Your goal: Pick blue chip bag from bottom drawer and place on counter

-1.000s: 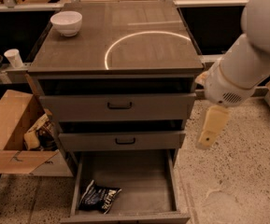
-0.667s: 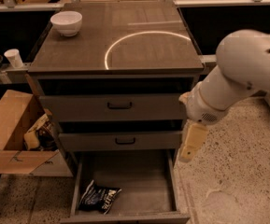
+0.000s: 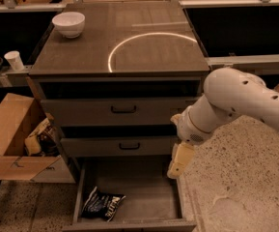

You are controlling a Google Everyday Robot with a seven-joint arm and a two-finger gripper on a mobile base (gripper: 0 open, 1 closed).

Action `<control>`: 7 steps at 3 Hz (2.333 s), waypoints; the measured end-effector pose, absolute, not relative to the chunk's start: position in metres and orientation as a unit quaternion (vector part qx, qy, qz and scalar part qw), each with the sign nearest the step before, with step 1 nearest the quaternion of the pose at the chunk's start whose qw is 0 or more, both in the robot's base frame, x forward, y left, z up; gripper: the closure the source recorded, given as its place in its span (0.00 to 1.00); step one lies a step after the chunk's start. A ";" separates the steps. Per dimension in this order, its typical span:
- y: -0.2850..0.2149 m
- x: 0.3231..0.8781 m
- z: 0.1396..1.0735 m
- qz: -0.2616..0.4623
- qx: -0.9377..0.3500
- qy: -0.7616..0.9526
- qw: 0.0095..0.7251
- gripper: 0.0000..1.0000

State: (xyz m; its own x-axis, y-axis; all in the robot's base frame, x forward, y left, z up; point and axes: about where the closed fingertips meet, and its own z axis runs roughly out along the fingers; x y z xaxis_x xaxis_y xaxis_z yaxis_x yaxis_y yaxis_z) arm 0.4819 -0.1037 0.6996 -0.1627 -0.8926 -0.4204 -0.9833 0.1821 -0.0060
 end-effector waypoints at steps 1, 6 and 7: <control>-0.100 0.483 0.691 0.139 -0.624 0.753 0.160 0.00; 0.079 0.453 0.390 0.282 -0.595 0.744 0.114 0.00; 0.084 0.438 0.361 0.300 -0.584 0.748 0.097 0.00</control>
Offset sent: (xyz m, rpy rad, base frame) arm -0.0123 0.0756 -0.1454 -0.0058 0.1228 0.0689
